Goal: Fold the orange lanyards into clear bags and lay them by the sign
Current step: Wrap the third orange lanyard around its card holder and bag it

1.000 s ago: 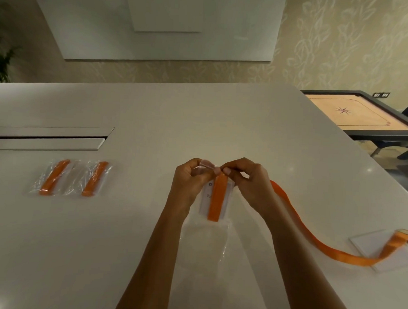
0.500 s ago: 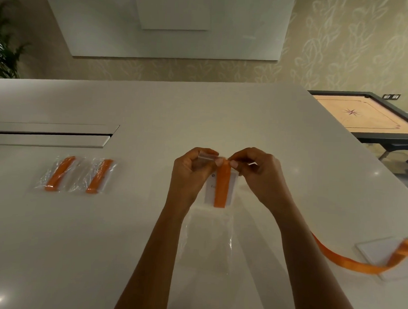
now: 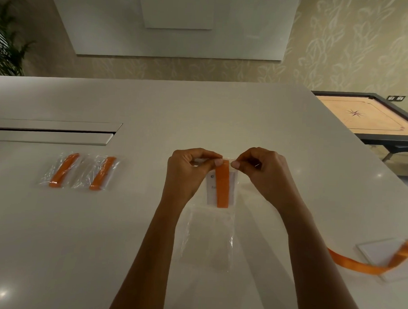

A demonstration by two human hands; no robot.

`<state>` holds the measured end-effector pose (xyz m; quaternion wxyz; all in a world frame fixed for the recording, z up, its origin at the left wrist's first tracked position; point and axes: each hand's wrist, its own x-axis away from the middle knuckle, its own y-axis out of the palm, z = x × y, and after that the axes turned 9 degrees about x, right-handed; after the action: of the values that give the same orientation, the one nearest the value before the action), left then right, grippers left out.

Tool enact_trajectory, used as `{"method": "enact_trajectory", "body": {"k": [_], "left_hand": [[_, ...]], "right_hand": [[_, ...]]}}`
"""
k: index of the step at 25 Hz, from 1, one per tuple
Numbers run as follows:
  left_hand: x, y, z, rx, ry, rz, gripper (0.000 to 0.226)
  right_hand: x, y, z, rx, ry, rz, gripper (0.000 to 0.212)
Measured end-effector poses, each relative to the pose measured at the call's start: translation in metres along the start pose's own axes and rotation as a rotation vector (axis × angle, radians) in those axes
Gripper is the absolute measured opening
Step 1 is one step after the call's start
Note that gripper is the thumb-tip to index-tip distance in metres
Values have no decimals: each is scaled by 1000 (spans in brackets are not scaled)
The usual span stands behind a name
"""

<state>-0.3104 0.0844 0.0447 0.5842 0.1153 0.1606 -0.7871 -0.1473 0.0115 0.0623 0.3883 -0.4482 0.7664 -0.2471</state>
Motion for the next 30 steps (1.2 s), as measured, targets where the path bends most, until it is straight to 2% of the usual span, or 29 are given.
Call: {"method": "enact_trajectory", "body": {"k": [5, 9, 12, 16, 20, 23, 27, 30], "left_hand": [[-1, -20, 5, -44, 5, -4, 8], [-3, -36, 10, -46, -14, 14, 13], [0, -53, 9, -74, -55, 28, 16], [8, -71, 5, -119, -137, 161, 17], [10, -88, 4, 3, -270, 347, 30], [14, -104, 6, 162, -405, 374, 40], [15, -115, 16, 73, -467, 325, 32], [17, -122, 18, -5, -435, 371, 30]], "right_hand": [[1, -3, -1, -25, 38, 9, 15], [-2, 1, -10, -44, -16, -77, 8], [-3, 12, -12, -1, -56, -144, 12], [-9, 39, -25, 20, -67, -160, 12], [-12, 64, -45, -179, -6, -157, 15], [-14, 76, -54, -292, 71, -188, 16], [-15, 86, -61, -350, 142, -248, 17], [-15, 93, -69, -395, 190, -278, 18]]}}
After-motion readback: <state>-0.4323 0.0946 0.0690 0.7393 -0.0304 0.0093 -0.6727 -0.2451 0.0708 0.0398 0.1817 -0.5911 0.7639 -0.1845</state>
